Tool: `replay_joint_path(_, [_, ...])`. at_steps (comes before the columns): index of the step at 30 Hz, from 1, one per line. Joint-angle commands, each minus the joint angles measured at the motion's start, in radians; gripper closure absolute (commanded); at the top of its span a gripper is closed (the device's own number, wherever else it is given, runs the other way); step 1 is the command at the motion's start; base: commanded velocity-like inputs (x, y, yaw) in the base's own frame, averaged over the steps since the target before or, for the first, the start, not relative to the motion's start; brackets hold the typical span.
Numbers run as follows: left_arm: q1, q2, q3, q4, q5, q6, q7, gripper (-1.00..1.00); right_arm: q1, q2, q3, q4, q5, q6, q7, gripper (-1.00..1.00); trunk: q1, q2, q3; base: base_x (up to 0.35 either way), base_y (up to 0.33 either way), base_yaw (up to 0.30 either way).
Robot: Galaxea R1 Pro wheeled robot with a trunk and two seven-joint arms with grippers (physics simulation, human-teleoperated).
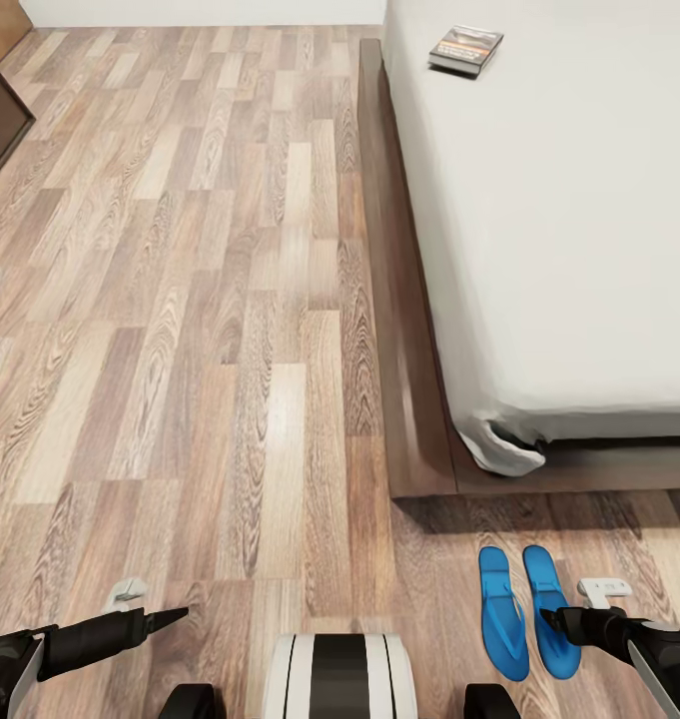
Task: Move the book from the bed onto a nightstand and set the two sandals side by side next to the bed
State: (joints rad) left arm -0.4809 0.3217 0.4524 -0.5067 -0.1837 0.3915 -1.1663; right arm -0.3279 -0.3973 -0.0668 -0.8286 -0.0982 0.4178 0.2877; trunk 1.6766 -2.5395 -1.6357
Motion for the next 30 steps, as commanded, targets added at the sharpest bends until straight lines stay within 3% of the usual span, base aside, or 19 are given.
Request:
replay_joint_path(1, [-0.001,-0.001,0.008,-0.001,-0.01,0.01,-0.007,-1.0,0.0,0.0,-0.002,-0.001,-0.01,0.007,0.002,-1.0,-0.001,0.0,0.003,0.0,0.0,0.0])
replay_joint_path(30, [-0.001,-0.009,0.008,-0.001,-0.01,0.01,-0.007,-1.0,0.0,-0.001,-0.006,-0.027,-0.021,0.007,0.009,-1.0,-0.014,0.007,0.116,0.0,0.0,0.0])
